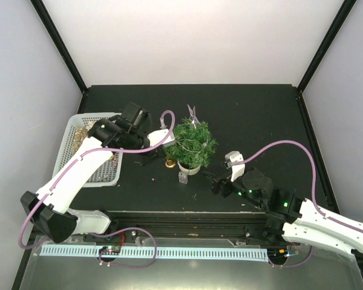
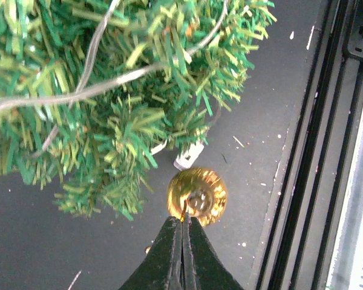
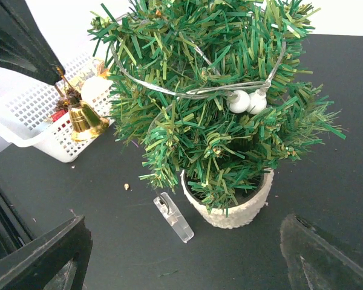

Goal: Decorate the small christmas tree

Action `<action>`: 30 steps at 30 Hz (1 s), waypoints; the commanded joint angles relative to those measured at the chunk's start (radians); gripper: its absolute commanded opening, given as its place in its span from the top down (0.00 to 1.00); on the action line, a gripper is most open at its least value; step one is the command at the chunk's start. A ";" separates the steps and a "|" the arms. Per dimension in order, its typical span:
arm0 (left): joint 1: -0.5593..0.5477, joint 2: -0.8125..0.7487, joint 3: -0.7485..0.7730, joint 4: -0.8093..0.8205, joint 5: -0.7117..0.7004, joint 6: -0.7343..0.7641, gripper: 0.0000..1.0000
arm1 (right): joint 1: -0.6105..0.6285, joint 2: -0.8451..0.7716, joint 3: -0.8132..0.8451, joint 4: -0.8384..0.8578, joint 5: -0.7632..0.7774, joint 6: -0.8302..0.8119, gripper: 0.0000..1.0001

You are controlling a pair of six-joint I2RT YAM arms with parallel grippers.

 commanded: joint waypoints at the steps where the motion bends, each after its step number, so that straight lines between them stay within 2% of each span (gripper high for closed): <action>1: -0.037 0.062 0.071 -0.019 -0.056 0.015 0.98 | 0.005 -0.002 -0.017 0.046 0.023 0.006 0.14; 14: -0.050 0.138 0.078 0.046 -0.143 0.030 0.99 | 0.004 0.020 -0.018 0.061 0.034 -0.005 0.13; 30: -0.049 0.139 0.107 0.112 -0.255 0.010 0.99 | 0.005 0.031 -0.029 0.069 0.039 -0.007 0.13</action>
